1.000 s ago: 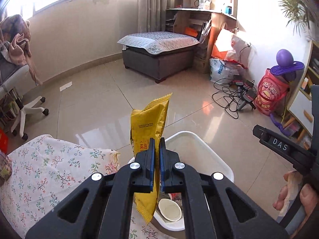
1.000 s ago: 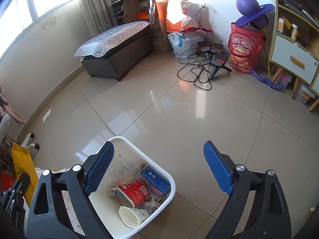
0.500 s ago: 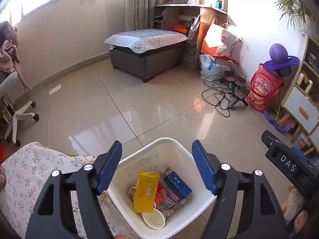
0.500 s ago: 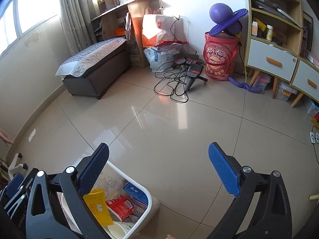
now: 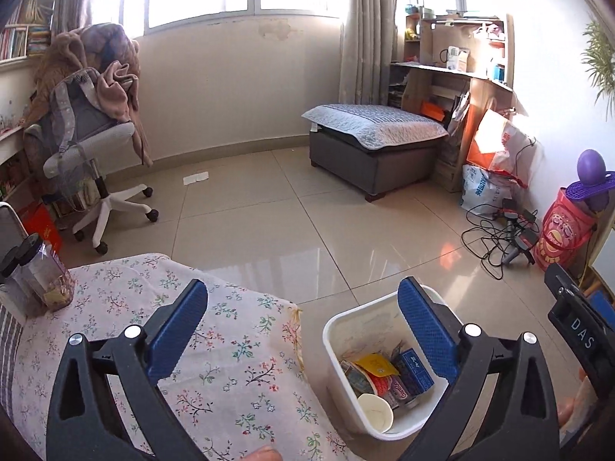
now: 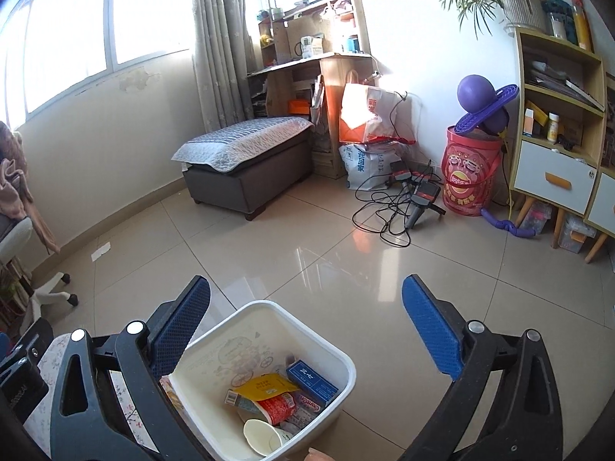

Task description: Collect trash

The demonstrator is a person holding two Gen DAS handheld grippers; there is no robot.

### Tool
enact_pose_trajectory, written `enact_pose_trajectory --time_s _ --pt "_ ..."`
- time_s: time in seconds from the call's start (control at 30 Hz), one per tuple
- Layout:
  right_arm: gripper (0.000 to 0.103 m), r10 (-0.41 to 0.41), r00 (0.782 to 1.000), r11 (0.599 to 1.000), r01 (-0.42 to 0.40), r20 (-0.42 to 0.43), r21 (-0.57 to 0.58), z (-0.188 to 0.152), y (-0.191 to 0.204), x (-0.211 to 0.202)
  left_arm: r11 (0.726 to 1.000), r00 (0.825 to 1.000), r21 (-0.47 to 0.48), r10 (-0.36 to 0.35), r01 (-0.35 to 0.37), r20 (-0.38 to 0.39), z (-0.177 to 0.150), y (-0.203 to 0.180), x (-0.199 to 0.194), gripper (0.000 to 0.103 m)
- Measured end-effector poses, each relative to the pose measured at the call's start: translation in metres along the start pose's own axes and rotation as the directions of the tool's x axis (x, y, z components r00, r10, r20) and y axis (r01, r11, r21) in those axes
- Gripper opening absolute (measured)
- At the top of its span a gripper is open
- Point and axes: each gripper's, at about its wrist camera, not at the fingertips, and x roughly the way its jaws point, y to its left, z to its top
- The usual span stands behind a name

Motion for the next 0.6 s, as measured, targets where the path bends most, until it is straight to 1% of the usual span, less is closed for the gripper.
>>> enact_pose_trajectory --time_s 0.07,0.17,0.27,0.37,0.43,0.5,0.6 --pt "0.096 0.049 0.999 0.999 -0.049 0.018 -0.005 -0.009 0.011 -0.015 0.999 0.999 -0.017 0.044 -0.044 -0.005 -0.008 0.018 -0.007 0.097" --pt "0.096 0.116 0.993 0.993 -0.116 -0.008 -0.007 -0.025 0.026 -0.029 0.994 0.994 -0.031 0.105 -0.105 -0.020 -0.022 0.045 -0.018 0.097" --pt "0.096 0.162 0.986 0.986 -0.163 -0.032 -0.045 -0.040 0.043 -0.039 0.988 0.989 -0.058 0.144 -0.146 -0.039 -0.040 0.073 -0.028 0.097" --pt "0.096 0.178 0.980 0.977 -0.187 -0.087 -0.106 -0.055 0.064 -0.044 0.984 0.983 -0.074 0.157 -0.164 -0.091 -0.060 0.095 -0.031 0.097" --pt "0.096 0.190 0.974 0.970 -0.205 -0.127 -0.127 -0.066 0.074 -0.046 0.978 0.977 -0.090 0.178 -0.189 -0.118 -0.074 0.109 -0.034 0.097" --pt "0.096 0.194 0.968 0.966 -0.217 -0.159 -0.143 -0.076 0.081 -0.048 0.975 0.972 -0.093 0.188 -0.202 -0.138 -0.086 0.120 -0.037 0.097" --pt "0.096 0.204 0.958 0.956 -0.239 -0.200 -0.171 -0.087 0.090 -0.048 0.966 0.961 -0.087 0.230 -0.245 -0.154 -0.099 0.131 -0.039 0.097"
